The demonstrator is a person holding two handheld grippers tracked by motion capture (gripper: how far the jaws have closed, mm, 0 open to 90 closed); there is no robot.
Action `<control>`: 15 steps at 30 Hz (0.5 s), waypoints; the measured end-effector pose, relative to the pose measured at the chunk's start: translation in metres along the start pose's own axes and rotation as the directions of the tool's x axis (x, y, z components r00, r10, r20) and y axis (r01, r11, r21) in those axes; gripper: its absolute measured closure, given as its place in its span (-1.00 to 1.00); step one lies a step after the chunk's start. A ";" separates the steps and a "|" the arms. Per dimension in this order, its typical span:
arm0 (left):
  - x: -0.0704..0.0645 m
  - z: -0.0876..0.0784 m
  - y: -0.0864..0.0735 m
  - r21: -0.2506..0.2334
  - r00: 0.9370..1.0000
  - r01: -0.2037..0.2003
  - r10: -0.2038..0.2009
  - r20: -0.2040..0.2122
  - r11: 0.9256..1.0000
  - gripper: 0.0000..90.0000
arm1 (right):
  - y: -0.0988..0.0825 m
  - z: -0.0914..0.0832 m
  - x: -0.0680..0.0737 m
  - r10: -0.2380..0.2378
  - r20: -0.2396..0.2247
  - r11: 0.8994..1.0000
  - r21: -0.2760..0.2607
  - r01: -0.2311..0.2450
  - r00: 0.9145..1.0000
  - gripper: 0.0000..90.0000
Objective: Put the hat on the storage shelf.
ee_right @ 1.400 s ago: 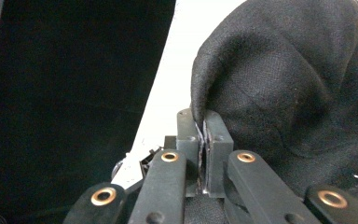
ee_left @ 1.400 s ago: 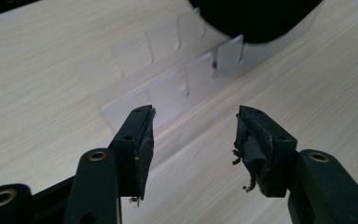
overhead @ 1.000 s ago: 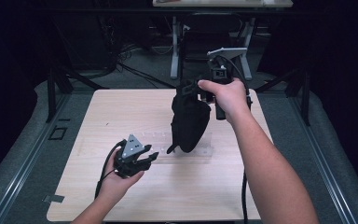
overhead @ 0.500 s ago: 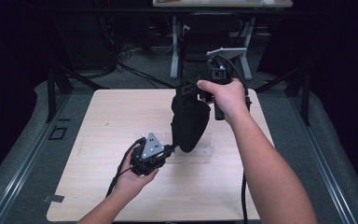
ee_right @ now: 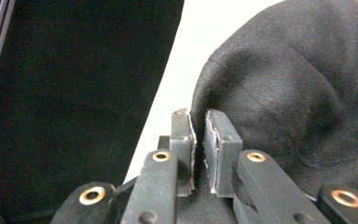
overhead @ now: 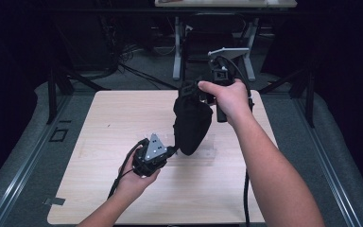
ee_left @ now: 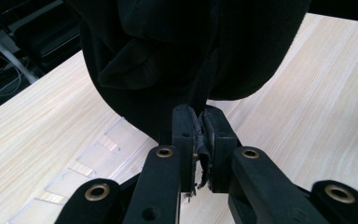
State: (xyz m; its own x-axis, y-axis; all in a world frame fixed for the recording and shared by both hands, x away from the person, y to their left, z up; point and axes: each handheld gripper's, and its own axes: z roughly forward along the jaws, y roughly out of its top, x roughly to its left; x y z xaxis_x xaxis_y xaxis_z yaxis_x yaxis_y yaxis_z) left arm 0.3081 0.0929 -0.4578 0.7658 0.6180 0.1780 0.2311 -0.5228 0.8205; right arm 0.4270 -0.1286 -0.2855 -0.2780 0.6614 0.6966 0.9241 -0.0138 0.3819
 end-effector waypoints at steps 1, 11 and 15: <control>0.000 0.000 0.000 0.000 1.000 -0.002 0.002 0.000 1.000 0.89 | 0.000 0.000 0.001 -0.004 -0.004 1.000 -0.003 0.004 1.000 0.81; 0.002 -0.002 -0.003 -0.011 1.000 0.002 -0.002 -0.011 1.000 0.89 | -0.003 -0.006 0.008 -0.020 -0.028 1.000 -0.010 0.020 0.999 0.77; 0.007 -0.004 -0.005 -0.010 1.000 0.006 -0.007 -0.027 1.000 0.90 | -0.005 -0.011 0.010 -0.018 -0.029 1.000 -0.014 0.017 0.999 0.77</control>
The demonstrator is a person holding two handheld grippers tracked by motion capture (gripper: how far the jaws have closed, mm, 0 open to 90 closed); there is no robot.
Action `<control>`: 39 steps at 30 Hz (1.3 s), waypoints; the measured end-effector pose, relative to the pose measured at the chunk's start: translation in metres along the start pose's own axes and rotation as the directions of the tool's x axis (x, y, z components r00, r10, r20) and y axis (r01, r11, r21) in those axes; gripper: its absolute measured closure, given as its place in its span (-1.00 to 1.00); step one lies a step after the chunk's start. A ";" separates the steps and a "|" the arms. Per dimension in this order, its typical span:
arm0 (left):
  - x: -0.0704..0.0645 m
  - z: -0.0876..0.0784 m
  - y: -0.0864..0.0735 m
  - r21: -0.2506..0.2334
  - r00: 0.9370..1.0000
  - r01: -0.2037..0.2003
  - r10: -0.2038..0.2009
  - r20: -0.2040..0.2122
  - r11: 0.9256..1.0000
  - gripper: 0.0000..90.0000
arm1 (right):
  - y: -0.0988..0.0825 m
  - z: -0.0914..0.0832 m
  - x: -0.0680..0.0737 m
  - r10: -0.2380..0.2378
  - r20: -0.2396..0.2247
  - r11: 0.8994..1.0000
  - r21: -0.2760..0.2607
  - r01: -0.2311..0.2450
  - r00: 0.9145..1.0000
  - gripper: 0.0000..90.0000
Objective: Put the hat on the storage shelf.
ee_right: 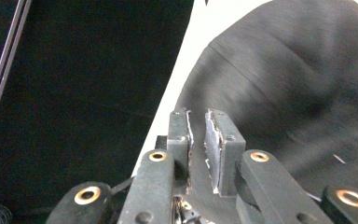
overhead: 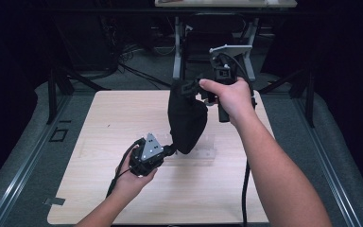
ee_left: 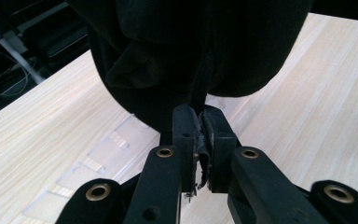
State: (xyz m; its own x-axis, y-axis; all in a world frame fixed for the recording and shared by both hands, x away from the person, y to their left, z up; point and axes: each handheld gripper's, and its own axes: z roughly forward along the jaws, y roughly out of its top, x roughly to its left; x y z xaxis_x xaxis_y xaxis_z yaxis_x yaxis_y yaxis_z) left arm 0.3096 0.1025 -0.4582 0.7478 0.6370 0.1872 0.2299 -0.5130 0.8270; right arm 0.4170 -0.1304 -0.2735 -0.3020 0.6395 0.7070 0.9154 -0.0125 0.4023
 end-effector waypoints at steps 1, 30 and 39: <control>0.001 -0.001 -0.001 -0.001 1.000 -0.002 0.002 -0.006 1.000 0.90 | 0.000 -0.002 0.000 -0.001 0.001 1.000 -0.002 0.001 1.000 0.77; 0.018 -0.004 -0.063 0.073 0.994 0.093 -0.089 -0.061 0.993 0.73 | -0.015 -0.022 -0.035 -0.013 0.144 1.000 -0.017 0.016 0.990 0.69; 0.028 -0.024 -0.078 0.064 0.982 0.178 -0.173 -0.068 0.982 0.43 | -0.031 -0.029 -0.043 -0.052 0.203 0.999 -0.004 0.054 0.978 0.67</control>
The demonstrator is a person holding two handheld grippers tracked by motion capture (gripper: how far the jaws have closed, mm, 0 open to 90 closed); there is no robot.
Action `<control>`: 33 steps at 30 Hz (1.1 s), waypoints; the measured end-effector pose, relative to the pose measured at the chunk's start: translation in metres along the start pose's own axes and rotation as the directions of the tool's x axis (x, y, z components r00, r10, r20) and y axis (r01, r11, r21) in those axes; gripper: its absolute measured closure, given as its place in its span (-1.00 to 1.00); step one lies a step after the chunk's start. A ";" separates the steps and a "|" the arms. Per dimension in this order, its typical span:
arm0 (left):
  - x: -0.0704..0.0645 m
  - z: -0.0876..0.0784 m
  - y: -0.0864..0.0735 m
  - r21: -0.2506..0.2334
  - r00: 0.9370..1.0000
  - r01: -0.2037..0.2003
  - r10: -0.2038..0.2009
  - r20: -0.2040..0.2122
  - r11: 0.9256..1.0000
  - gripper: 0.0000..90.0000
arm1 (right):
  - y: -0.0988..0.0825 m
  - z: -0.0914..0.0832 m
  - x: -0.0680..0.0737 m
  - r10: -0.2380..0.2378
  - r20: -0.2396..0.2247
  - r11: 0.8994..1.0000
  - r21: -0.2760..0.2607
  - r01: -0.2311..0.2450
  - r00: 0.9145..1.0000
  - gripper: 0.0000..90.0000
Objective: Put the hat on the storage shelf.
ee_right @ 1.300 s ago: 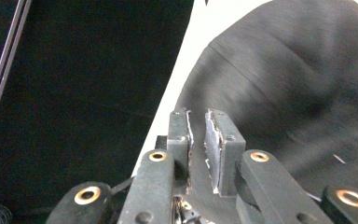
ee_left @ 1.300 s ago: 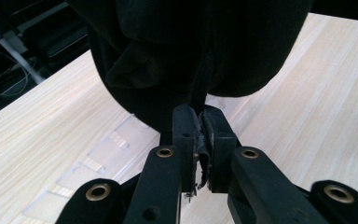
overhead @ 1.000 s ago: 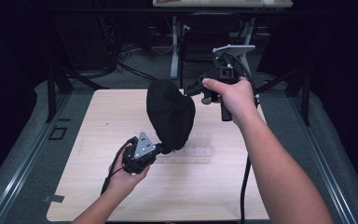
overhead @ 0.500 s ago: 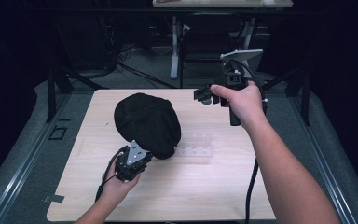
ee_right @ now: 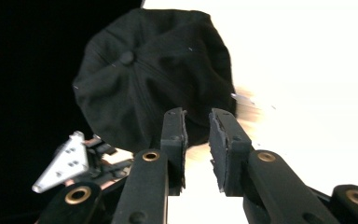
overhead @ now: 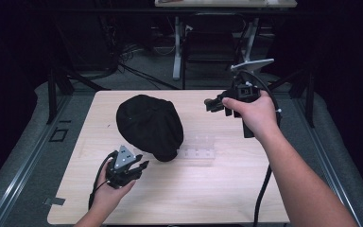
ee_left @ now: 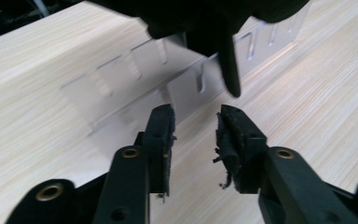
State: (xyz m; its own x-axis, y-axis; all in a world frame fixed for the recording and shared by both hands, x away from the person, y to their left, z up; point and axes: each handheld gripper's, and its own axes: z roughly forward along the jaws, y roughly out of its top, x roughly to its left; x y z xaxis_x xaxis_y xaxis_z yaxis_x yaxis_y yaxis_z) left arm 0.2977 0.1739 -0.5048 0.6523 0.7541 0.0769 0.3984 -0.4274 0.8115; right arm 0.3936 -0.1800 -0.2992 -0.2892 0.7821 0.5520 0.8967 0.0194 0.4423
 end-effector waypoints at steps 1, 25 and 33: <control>0.002 -0.002 -0.002 0.004 1.000 0.010 -0.010 -0.002 1.000 0.39 | -0.002 -0.001 -0.001 -0.005 0.011 1.000 0.004 0.005 1.000 0.67; 0.043 -0.004 -0.056 0.057 0.986 0.160 -0.156 -0.063 0.986 -0.02 | -0.044 0.007 -0.038 -0.078 0.193 0.996 0.049 0.070 0.978 0.48; 0.045 -0.001 -0.060 0.068 0.985 0.162 -0.158 -0.063 0.984 -0.07 | -0.061 0.019 -0.053 -0.153 0.304 0.987 0.084 0.134 0.940 0.13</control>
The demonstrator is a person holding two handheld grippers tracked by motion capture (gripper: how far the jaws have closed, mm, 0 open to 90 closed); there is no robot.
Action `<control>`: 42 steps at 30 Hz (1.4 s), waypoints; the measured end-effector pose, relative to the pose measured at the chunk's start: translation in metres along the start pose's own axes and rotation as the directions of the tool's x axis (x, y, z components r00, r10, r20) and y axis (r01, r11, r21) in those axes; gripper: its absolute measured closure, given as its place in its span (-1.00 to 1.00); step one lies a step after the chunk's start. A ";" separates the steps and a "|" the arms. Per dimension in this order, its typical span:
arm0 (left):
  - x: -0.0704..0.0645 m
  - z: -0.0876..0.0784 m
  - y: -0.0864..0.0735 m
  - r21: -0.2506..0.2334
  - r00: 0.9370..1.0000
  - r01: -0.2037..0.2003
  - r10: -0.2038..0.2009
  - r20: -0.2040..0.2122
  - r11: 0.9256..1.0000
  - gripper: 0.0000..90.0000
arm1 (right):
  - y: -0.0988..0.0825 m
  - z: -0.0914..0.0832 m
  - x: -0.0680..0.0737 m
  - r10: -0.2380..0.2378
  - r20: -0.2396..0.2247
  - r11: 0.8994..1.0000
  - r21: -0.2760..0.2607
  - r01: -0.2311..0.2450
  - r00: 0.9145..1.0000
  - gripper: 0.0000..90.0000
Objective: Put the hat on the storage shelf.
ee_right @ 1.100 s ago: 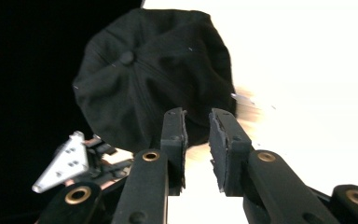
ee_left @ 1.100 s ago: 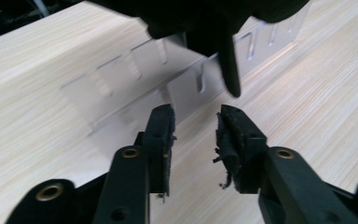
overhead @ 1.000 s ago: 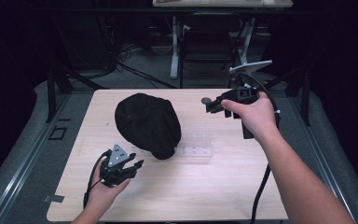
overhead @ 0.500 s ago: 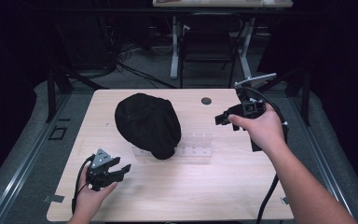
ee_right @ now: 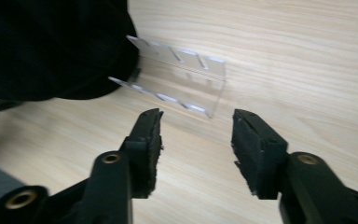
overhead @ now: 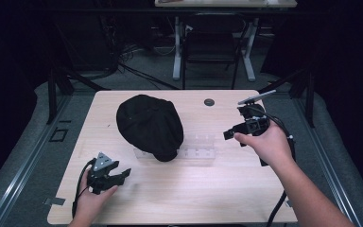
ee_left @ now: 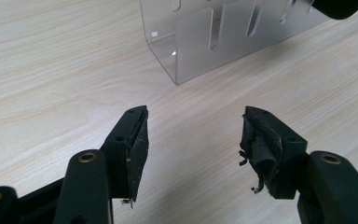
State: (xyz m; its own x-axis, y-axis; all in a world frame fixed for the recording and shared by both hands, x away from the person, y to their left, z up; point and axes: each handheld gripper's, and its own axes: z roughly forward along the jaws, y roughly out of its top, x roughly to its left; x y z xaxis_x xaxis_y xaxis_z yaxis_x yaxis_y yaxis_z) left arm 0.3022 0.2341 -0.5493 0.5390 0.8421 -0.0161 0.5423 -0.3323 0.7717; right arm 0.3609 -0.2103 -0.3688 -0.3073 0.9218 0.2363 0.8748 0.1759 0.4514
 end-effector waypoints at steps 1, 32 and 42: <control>0.000 0.000 0.000 0.001 1.000 0.003 -0.003 0.001 1.000 -0.07 | -0.003 0.003 0.000 -0.011 0.023 1.000 0.001 0.011 1.000 0.08; 0.000 0.003 -0.002 0.014 1.000 0.005 -0.005 0.006 1.000 -0.08 | -0.070 0.051 -0.030 -0.053 0.128 0.998 0.024 0.050 0.990 -0.06; -0.001 0.004 -0.003 0.018 1.000 0.003 -0.003 0.010 1.000 -0.08 | -0.095 0.067 -0.041 -0.025 0.119 0.999 -0.037 0.030 0.993 -0.06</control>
State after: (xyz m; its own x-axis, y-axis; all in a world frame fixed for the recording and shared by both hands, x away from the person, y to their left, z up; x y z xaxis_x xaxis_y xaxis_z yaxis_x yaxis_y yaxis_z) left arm 0.3028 0.2322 -0.5540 0.5440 0.8387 -0.0246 0.5553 -0.3379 0.7599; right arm 0.3149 -0.2415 -0.4791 -0.2823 0.9517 0.1207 0.8510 0.1904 0.4894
